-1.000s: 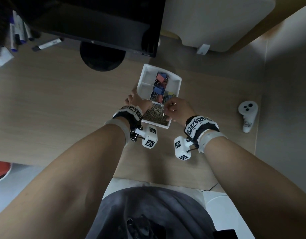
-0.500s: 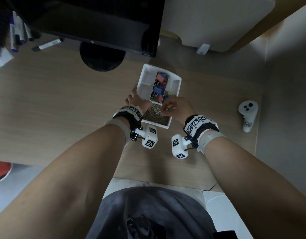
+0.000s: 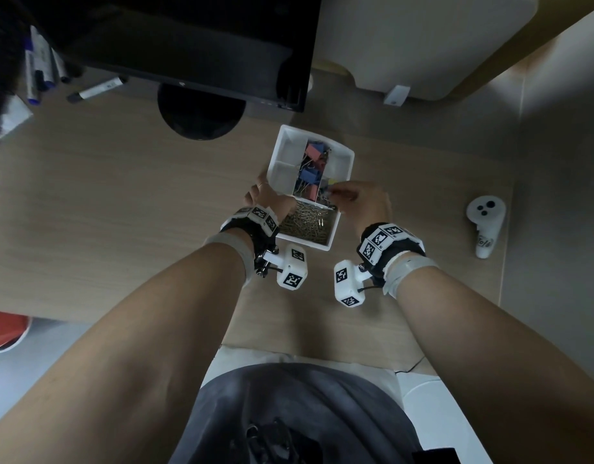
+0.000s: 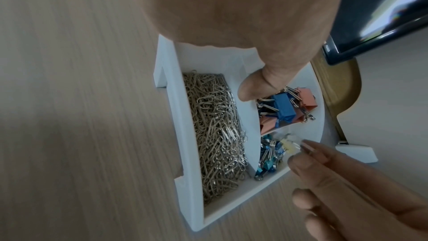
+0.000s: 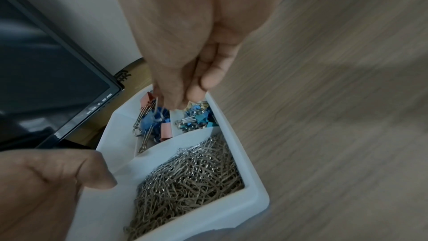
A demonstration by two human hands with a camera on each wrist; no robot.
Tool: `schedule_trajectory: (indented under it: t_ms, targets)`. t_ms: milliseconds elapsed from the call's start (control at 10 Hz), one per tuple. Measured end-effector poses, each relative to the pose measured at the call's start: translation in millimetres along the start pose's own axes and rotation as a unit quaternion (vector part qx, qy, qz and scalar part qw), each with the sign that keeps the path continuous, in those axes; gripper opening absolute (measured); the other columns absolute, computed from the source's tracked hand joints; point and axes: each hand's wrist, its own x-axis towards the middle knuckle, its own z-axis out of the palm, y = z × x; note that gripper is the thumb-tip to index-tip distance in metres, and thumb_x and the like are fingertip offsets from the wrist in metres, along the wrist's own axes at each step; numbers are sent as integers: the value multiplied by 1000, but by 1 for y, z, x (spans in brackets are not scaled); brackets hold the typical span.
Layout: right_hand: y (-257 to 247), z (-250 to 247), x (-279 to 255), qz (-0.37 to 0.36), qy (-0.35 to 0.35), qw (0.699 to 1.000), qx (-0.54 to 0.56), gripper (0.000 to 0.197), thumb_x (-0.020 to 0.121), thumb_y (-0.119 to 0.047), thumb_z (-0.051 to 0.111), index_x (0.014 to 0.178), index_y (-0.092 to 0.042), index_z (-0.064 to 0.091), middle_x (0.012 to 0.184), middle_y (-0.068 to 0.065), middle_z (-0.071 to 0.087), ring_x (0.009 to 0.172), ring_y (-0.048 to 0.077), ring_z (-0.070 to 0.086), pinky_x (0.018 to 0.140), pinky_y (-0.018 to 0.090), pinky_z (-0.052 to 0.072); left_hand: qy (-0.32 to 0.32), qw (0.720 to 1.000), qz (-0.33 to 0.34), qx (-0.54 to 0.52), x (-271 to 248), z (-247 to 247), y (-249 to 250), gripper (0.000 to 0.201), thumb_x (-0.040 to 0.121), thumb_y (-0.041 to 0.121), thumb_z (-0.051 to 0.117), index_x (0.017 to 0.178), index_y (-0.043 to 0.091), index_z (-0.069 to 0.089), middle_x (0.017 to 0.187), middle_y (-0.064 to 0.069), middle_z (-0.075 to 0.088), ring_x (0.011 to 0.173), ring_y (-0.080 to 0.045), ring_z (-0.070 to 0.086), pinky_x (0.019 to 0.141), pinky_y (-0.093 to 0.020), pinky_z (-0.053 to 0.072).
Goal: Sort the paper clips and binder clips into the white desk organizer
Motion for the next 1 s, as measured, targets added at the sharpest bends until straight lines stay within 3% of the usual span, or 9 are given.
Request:
schedule_trajectory:
  t_ms: [100, 200, 500, 700, 800, 900, 1000]
  targets:
    - [-7, -4, 4, 35, 56, 995, -75, 20, 83, -47, 70, 100, -41, 75, 93, -14, 76, 84, 12, 71, 77, 33, 59, 4, 1000, 8, 10, 4, 3, -2, 96, 60, 17, 69, 145, 15, 24, 138, -8, 35, 128, -32, 32, 105, -42, 30]
    - [-12, -3, 10, 60, 55, 993, -89, 19, 82, -49, 69, 96, -38, 76, 88, -14, 76, 82, 12, 70, 75, 34, 59, 6, 1000, 3, 10, 7, 4, -3, 92, 61, 17, 70, 142, 13, 27, 135, -8, 37, 127, -31, 33, 102, -39, 30]
    - [-17, 7, 21, 59, 4, 993, -102, 16, 79, -44, 75, 94, -39, 73, 89, -15, 74, 84, 11, 69, 77, 35, 59, 18, 998, 6, 52, 14, 9, -3, 85, 60, 21, 71, 138, 10, 39, 133, -9, 40, 125, -31, 36, 100, -39, 31]
    - [-12, -2, 12, 101, 37, 989, -104, 15, 87, -38, 63, 98, -35, 73, 93, -9, 74, 87, 18, 68, 77, 31, 57, 15, 999, 4, 35, 9, 5, -3, 91, 59, 18, 69, 141, 13, 29, 135, -8, 38, 127, -32, 35, 105, -41, 30]
    - [-8, -4, 7, 115, -17, 989, -91, 21, 90, -34, 56, 101, -29, 73, 99, -3, 74, 87, 19, 68, 79, 29, 56, 4, 1000, -5, 27, 1, 0, 2, 88, 63, 18, 69, 141, 11, 30, 136, -8, 38, 127, -31, 33, 105, -40, 31]
    - [-6, -7, -1, 111, -41, 990, -77, 21, 90, -26, 57, 102, -28, 73, 108, -2, 72, 90, 19, 65, 81, 25, 51, 18, 1000, 1, -26, -10, -3, 2, 84, 69, 10, 68, 143, 12, 28, 138, -11, 37, 127, -33, 35, 108, -43, 34]
    - [-1, -11, -10, 93, -15, 995, -38, 20, 89, -24, 59, 101, -27, 74, 106, -3, 74, 94, 19, 68, 83, 25, 53, 53, 990, 8, -127, -25, -11, 1, 83, 74, 4, 64, 145, 22, 27, 140, -12, 37, 129, -35, 37, 108, -49, 35]
